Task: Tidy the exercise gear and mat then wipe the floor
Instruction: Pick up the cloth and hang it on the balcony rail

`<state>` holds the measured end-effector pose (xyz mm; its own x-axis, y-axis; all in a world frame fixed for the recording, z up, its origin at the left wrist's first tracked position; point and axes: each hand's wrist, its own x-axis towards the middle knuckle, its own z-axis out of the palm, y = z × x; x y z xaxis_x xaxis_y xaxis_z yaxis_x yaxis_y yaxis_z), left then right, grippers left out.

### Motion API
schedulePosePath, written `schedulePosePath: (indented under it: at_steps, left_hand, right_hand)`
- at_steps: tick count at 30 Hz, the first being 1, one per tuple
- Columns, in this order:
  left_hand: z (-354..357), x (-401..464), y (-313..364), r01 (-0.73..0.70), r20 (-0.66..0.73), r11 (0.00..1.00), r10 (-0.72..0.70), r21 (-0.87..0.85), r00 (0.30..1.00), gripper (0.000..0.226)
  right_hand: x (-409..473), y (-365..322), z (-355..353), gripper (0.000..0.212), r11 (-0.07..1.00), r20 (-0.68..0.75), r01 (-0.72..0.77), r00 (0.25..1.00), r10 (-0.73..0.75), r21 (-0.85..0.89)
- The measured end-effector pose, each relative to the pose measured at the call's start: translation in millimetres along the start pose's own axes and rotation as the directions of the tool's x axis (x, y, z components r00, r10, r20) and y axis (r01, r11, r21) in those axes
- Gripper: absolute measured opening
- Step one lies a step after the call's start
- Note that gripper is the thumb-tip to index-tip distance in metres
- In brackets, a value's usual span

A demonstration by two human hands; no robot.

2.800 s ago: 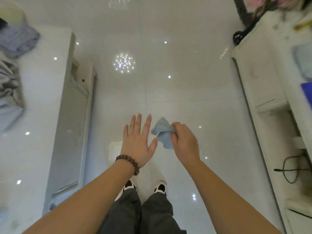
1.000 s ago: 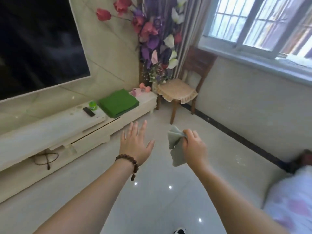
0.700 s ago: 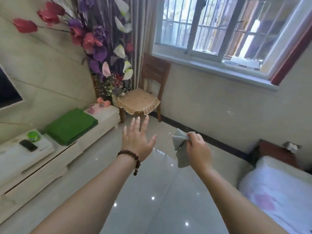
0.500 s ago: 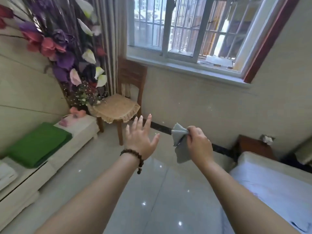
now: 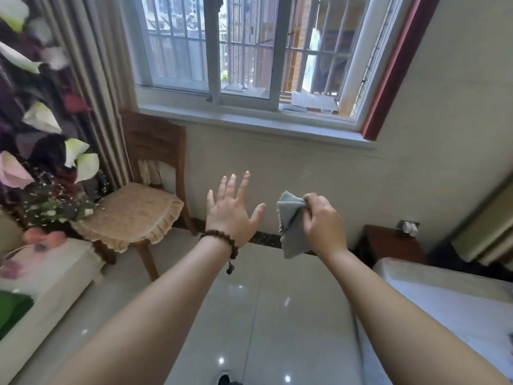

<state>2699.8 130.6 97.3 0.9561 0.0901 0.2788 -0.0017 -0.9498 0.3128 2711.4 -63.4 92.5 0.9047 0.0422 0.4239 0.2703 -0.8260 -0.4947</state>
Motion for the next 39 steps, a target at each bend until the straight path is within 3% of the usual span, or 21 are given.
schedulePosePath:
  at_steps: [8, 17, 26, 39]
  left_hand:
    - [13, 174, -27, -0.081, 0.022, 0.997, 0.081, -0.002, 0.996, 0.074]
    - [52, 316, -2, -0.206, 0.047, 0.977, 0.209, -0.059, 0.977, 0.073]
    - [117, 471, 67, -0.283, 0.064, 0.955, 0.289, -0.093, 0.955, 0.073]
    - [160, 698, 185, -0.359, -0.037, 0.927, 0.357, -0.105, 0.933, 0.070]
  right_hand:
    - [146, 14, 46, 0.012, 0.997, -0.061, -0.078, 0.995, 0.079, 0.018]
    - [273, 62, 55, 0.015, 0.989, -0.168, -0.135, 0.978, 0.125, -0.053]
    - [415, 157, 70, 0.018, 0.986, -0.225, -0.148, 0.966, 0.127, -0.079]
    - [649, 256, 55, 0.019, 0.997, -0.231, -0.046, 0.972, 0.029, -0.065]
